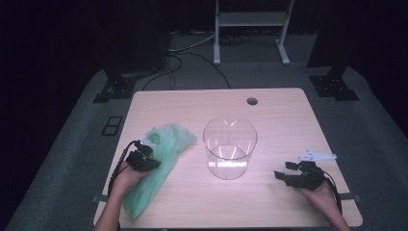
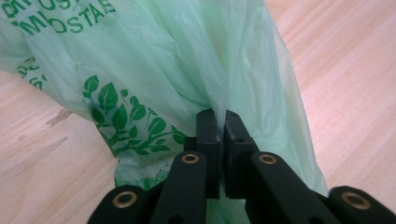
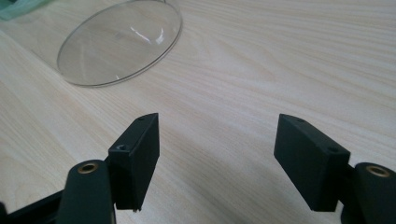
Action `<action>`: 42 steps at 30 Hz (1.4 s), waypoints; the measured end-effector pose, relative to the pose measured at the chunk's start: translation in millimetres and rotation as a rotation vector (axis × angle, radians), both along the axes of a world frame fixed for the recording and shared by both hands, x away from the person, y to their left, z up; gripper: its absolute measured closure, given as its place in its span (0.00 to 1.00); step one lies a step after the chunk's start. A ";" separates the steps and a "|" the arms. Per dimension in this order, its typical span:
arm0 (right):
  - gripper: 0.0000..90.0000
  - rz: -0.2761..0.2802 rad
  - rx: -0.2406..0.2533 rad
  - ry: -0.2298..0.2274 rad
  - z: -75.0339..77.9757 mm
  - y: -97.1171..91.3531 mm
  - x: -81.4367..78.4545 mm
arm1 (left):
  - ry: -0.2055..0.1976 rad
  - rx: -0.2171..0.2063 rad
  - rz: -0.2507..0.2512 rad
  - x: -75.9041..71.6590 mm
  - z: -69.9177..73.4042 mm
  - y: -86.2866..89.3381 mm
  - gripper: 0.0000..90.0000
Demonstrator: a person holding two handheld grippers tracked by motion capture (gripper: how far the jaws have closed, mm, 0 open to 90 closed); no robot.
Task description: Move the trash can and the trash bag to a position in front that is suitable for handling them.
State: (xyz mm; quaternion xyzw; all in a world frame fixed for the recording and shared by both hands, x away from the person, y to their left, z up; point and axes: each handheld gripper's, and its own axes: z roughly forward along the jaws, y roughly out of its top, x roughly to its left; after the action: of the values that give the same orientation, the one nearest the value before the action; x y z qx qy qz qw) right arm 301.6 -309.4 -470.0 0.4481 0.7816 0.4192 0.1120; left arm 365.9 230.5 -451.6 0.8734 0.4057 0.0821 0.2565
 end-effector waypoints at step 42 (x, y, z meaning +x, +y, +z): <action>0.34 0.005 0.009 0.002 -0.5 -0.6 -0.1 | -0.103 0.008 -0.329 -24.6 133.2 -5.0 0.99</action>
State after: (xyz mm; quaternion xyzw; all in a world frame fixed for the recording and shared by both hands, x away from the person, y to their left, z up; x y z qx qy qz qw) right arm 301.5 -310.1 -470.4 0.4471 0.7808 0.4228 0.1084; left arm 341.4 225.5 -318.4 0.9237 0.2433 0.0852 0.2833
